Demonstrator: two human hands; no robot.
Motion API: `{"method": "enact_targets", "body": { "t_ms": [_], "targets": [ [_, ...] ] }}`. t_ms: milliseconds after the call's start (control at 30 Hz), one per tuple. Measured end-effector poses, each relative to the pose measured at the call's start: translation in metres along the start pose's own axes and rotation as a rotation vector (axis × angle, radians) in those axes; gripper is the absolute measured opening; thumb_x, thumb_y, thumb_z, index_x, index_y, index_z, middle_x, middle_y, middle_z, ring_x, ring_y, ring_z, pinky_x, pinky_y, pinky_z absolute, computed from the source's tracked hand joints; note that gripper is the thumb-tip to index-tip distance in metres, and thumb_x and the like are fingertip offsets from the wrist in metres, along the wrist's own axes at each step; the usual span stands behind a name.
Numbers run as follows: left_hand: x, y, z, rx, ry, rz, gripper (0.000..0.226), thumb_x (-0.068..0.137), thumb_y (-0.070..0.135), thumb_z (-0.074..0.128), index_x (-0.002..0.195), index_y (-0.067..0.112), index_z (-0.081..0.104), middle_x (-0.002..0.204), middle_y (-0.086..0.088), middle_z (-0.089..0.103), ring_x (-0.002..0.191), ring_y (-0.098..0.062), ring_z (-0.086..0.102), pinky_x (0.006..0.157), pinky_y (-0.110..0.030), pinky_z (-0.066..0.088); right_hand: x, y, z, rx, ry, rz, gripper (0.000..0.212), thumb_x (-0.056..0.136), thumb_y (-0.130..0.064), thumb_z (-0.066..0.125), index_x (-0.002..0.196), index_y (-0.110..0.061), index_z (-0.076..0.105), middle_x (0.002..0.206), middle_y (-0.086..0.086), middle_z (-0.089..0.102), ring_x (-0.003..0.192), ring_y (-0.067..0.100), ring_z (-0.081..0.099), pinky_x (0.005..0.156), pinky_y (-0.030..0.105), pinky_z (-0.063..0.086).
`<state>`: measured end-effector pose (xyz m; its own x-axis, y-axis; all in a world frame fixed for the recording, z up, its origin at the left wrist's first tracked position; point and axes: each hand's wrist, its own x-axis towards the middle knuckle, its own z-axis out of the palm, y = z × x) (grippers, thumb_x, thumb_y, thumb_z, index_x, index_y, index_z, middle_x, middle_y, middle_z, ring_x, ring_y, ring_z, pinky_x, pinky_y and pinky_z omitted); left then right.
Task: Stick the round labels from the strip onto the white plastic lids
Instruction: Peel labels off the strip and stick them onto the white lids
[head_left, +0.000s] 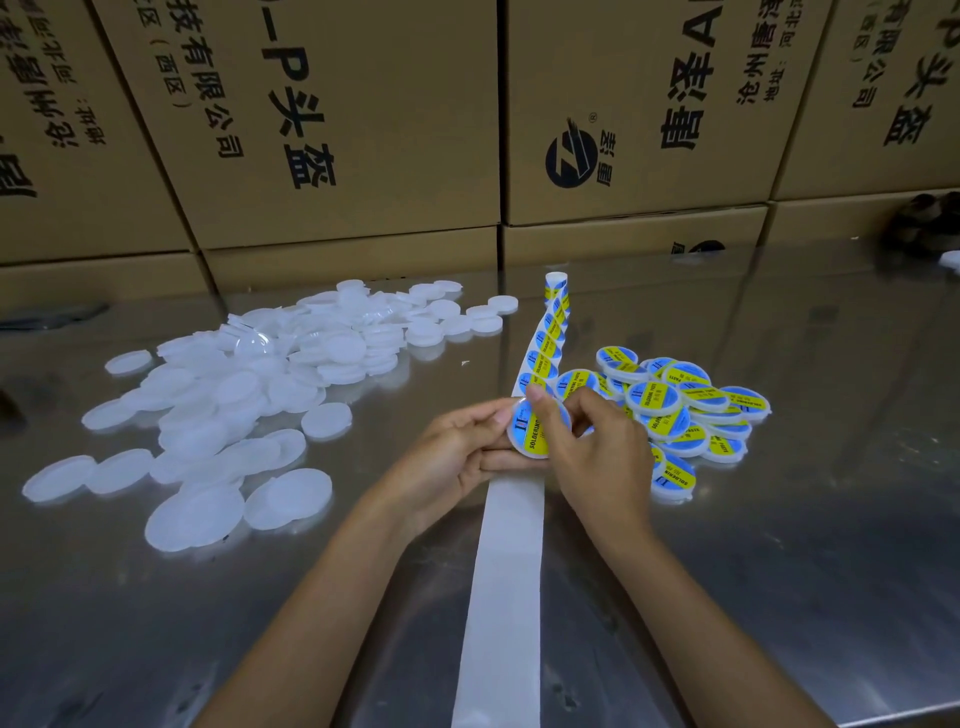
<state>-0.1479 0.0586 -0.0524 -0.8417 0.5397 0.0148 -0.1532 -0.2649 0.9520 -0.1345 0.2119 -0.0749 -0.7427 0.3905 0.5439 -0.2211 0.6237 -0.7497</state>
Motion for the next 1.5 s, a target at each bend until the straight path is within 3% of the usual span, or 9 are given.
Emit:
{"method": "enact_targets", "body": {
  "t_ms": [133, 200, 367, 700, 900, 1067, 1233, 1367, 1500],
  "targets": [
    [0.001, 0.001, -0.001, 0.005, 0.025, 0.048, 0.035, 0.106, 0.016, 0.04, 0.134, 0.009, 0.059, 0.125, -0.02, 0.068, 0.111, -0.036, 0.069, 0.099, -0.034, 0.054, 0.007, 0.005, -0.003, 0.086, 0.059, 0.074, 0.05, 0.099, -0.045, 0.05, 0.056, -0.018, 0.049, 0.051, -0.006, 0.05, 0.055, 0.016, 0.047, 0.056, 0.036, 0.037],
    [0.002, 0.004, -0.003, -0.037, 0.066, 0.081, 0.036, 0.107, 0.016, 0.037, 0.135, 0.007, 0.057, 0.125, -0.019, 0.068, 0.111, -0.034, 0.069, 0.099, -0.034, 0.054, 0.005, 0.005, -0.003, 0.13, -0.005, 0.07, 0.045, 0.096, -0.054, 0.049, 0.07, -0.021, 0.063, 0.068, -0.009, 0.065, 0.068, 0.013, 0.059, 0.065, 0.038, 0.047],
    [0.001, 0.004, -0.004, -0.122, 0.05, 0.058, 0.036, 0.106, 0.017, 0.04, 0.134, 0.002, 0.058, 0.126, -0.023, 0.067, 0.116, -0.036, 0.066, 0.097, -0.034, 0.055, -0.003, -0.001, 0.003, 0.016, -0.183, -0.016, 0.05, 0.071, -0.08, 0.055, 0.096, -0.036, 0.055, 0.092, -0.02, 0.064, 0.087, 0.002, 0.058, 0.067, 0.029, 0.048],
    [0.002, 0.002, -0.001, -0.108, 0.058, 0.038, 0.036, 0.104, 0.017, 0.041, 0.132, 0.002, 0.059, 0.125, -0.023, 0.067, 0.113, -0.037, 0.068, 0.097, -0.033, 0.054, 0.004, 0.007, 0.0, 0.1, -0.011, -0.085, 0.036, 0.099, -0.035, 0.056, 0.07, -0.014, 0.06, 0.057, -0.004, 0.053, 0.059, 0.021, 0.049, 0.057, 0.042, 0.045],
    [0.001, 0.004, -0.004, -0.116, 0.097, 0.045, 0.034, 0.105, 0.016, 0.042, 0.13, 0.002, 0.06, 0.12, -0.022, 0.07, 0.113, -0.034, 0.068, 0.094, -0.032, 0.056, -0.001, 0.002, 0.001, 0.027, -0.162, -0.024, 0.046, 0.076, -0.074, 0.057, 0.089, -0.029, 0.061, 0.08, -0.017, 0.067, 0.079, 0.004, 0.06, 0.065, 0.028, 0.048],
    [0.002, 0.004, -0.006, -0.087, 0.112, 0.036, 0.035, 0.105, 0.016, 0.043, 0.131, 0.002, 0.061, 0.123, -0.022, 0.069, 0.109, -0.034, 0.07, 0.092, -0.031, 0.057, 0.002, 0.005, 0.001, 0.05, -0.131, -0.075, 0.036, 0.091, -0.055, 0.058, 0.08, -0.021, 0.06, 0.07, -0.009, 0.065, 0.07, 0.01, 0.06, 0.064, 0.039, 0.05],
    [0.003, 0.001, -0.008, 0.032, 0.193, 0.053, 0.031, 0.105, 0.019, 0.046, 0.123, 0.005, 0.067, 0.113, -0.02, 0.073, 0.102, -0.034, 0.072, 0.086, -0.029, 0.058, 0.002, 0.008, 0.0, 0.011, -0.219, -0.073, 0.04, 0.099, -0.049, 0.047, 0.071, -0.022, 0.051, 0.053, -0.005, 0.051, 0.055, 0.013, 0.047, 0.055, 0.035, 0.039],
    [0.004, 0.001, -0.013, 0.082, 0.28, 0.032, 0.028, 0.102, 0.026, 0.054, 0.112, 0.009, 0.074, 0.105, -0.021, 0.075, 0.093, -0.033, 0.075, 0.084, -0.03, 0.06, 0.003, 0.004, 0.002, 0.167, -0.469, 0.135, 0.06, 0.102, -0.048, 0.043, 0.05, -0.017, 0.049, 0.041, -0.007, 0.045, 0.046, 0.009, 0.045, 0.054, 0.028, 0.039],
    [0.004, 0.001, -0.013, 0.062, 0.29, 0.002, 0.027, 0.099, 0.033, 0.058, 0.103, 0.015, 0.078, 0.104, -0.021, 0.075, 0.084, -0.025, 0.076, 0.078, -0.028, 0.06, 0.008, 0.0, 0.0, 0.428, -0.524, 0.314, 0.054, 0.1, -0.044, 0.049, 0.056, -0.013, 0.053, 0.038, -0.007, 0.04, 0.036, 0.004, 0.035, 0.042, 0.011, 0.028]
  ]
}}
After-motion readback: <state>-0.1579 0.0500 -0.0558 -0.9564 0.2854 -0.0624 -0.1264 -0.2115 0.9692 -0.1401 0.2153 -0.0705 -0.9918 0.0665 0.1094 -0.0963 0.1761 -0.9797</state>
